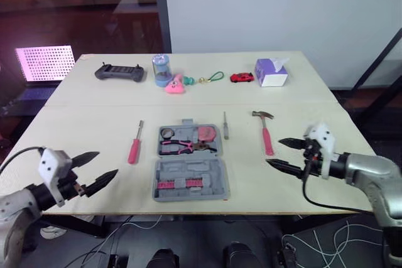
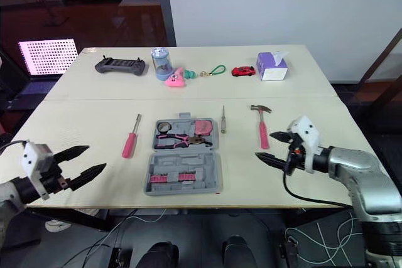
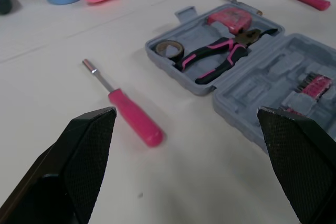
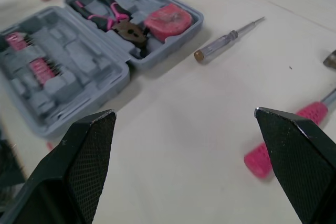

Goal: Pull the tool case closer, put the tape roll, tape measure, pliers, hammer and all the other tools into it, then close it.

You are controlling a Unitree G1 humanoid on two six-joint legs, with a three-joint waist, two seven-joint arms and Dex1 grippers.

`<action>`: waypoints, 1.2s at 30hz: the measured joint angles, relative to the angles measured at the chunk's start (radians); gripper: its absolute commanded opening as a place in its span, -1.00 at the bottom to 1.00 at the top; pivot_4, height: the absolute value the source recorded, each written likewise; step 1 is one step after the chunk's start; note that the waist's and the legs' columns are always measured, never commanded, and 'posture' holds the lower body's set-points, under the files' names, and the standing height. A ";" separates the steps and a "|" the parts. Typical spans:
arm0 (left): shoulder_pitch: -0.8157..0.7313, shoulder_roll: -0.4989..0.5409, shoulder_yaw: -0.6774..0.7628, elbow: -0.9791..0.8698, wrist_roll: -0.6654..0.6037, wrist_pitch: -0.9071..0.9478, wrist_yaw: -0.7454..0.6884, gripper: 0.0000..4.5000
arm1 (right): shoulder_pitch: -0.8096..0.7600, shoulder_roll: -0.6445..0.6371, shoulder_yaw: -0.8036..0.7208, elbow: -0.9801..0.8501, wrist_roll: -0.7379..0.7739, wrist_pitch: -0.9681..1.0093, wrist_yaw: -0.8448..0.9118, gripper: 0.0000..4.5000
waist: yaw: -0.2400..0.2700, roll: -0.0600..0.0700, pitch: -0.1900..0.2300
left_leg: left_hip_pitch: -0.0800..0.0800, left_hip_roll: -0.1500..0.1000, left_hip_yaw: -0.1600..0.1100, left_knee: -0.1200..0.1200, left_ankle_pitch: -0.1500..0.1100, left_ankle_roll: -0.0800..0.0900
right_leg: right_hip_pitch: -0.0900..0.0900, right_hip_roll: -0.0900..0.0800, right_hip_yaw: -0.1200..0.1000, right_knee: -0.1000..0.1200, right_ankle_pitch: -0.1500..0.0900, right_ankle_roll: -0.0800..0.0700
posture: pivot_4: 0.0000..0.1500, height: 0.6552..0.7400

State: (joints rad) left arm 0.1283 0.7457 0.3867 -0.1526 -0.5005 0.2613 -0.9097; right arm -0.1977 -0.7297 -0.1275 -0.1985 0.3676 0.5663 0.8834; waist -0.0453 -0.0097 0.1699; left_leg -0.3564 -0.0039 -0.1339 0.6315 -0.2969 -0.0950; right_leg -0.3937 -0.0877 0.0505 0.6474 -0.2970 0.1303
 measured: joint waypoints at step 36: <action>0.003 -0.124 -0.043 -0.515 -0.100 0.475 0.474 1.00 | -0.832 0.539 0.217 1.170 -0.335 -0.142 -0.487 0.20 | -0.021 0.001 0.003 | -0.015 0.000 0.000 0.002 0.004 -0.006 | -0.016 0.000 0.001 0.004 0.001 -0.001 | 1.00 1.00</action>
State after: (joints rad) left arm 0.1314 0.6220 0.3439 -0.6681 -0.6004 0.7364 -0.4362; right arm -1.0297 -0.1907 0.0899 0.9719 0.0322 0.4241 0.3968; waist -0.0664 -0.0091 0.1728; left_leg -0.3715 -0.0040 -0.1336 0.6332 -0.2934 -0.1013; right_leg -0.4092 -0.0877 0.0512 0.6511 -0.2961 0.1295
